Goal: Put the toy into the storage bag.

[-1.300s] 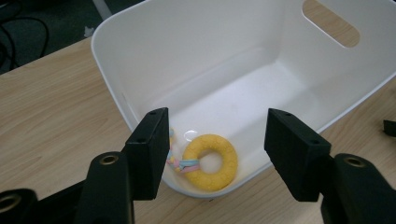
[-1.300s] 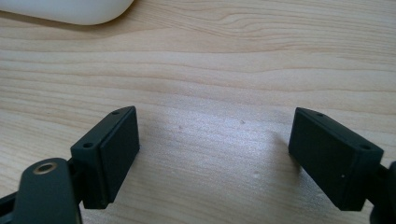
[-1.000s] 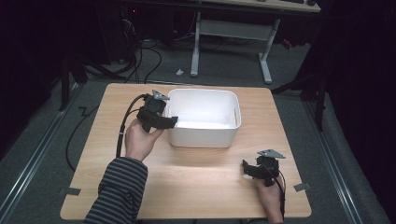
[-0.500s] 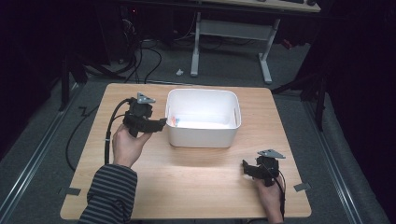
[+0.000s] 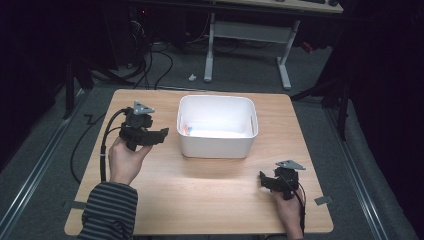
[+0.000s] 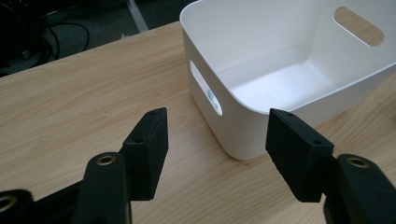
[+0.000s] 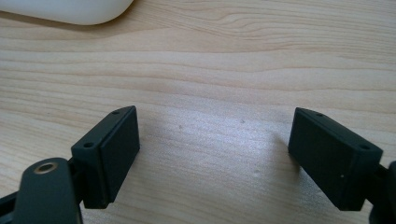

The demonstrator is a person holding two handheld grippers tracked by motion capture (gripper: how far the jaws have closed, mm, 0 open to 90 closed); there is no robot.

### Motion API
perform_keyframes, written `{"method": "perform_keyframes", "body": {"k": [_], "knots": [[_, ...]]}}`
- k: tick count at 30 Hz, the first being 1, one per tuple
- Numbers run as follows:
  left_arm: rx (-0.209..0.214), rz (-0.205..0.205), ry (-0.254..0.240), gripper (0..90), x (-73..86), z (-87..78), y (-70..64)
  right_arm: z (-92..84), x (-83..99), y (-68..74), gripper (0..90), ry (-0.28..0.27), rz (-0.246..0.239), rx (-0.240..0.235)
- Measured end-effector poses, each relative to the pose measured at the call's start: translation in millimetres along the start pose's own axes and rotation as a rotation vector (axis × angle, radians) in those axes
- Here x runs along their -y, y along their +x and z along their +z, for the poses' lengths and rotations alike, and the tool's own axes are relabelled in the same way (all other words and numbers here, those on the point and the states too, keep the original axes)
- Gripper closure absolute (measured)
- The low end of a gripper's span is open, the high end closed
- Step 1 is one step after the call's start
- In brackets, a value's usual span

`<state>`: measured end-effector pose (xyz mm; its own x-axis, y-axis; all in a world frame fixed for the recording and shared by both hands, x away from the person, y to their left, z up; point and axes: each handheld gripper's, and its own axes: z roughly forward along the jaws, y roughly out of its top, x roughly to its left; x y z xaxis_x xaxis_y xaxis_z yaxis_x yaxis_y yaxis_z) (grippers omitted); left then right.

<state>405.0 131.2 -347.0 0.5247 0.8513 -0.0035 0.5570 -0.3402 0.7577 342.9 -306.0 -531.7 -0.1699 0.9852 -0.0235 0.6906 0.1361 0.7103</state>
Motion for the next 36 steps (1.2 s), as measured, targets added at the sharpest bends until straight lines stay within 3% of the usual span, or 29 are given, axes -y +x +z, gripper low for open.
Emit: {"method": "perform_keyframes", "body": {"k": [6, 13, 17, 26, 36], "knots": [[0.002, -0.024, -0.032, 39.6, 4.0, -9.9, 7.7, 0.0, 0.0, 0.0, 16.5, 0.0, 0.0, 0.0], [-0.007, -0.026, -0.031, 39.5, 10.9, -15.6, 10.8, 0.0, 0.1, 0.3, 16.6, 0.0, 0.002, 0.002], [0.009, -0.06, -0.035, 39.4, 16.3, -20.0, 15.0, 0.0, 0.1, 0.4, 16.5, 0.0, 0.004, 0.003], [-0.004, -0.071, -0.032, 39.3, 27.8, -25.8, 19.3, -0.1, 0.1, 0.6, 16.5, 0.0, 0.006, 0.003], [-0.017, -0.088, -0.026, 39.2, 44.8, -25.0, 20.8, 0.0, 0.1, 0.4, 16.5, -0.001, 0.003, 0.004]]}}
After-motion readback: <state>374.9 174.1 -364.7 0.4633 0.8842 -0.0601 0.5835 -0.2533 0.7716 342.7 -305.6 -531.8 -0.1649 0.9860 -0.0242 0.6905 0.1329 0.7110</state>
